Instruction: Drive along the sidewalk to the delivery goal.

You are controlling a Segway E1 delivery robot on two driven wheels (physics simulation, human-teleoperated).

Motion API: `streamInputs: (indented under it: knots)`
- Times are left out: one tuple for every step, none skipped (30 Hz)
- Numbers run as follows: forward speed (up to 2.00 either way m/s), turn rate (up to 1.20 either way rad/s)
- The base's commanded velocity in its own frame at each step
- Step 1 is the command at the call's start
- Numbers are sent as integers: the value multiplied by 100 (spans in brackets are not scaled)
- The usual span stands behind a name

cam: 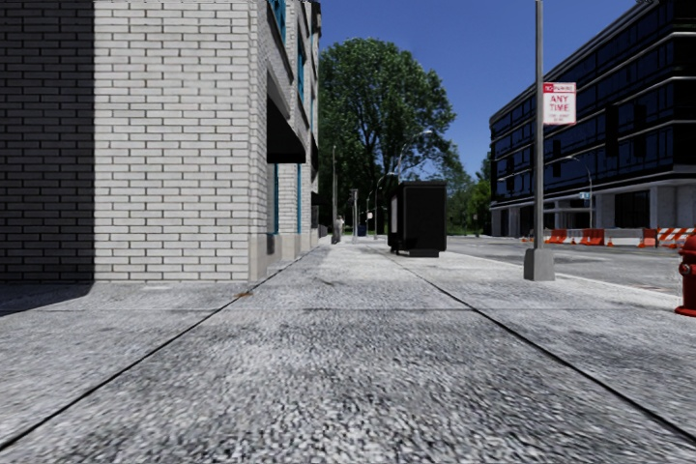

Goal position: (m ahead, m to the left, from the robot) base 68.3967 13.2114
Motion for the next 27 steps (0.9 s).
streamInputs:
  knots:
    - [200,28]
    - [200,28]
    - [200,28]
    - [200,28]
    - [200,0]
    - [200,0]
    - [200,0]
    - [200,0]
    - [200,0]
    - [200,0]
    - [200,0]
    - [200,0]
    - [200,0]
    - [200,0]
    - [200,0]
    - [200,0]
    - [200,0]
    - [200,0]
    - [200,0]
    - [200,0]
    - [200,0]
    - [200,0]
    - [200,0]
    - [200,0]
    - [200,0]
    - [200,0]
    - [200,0]
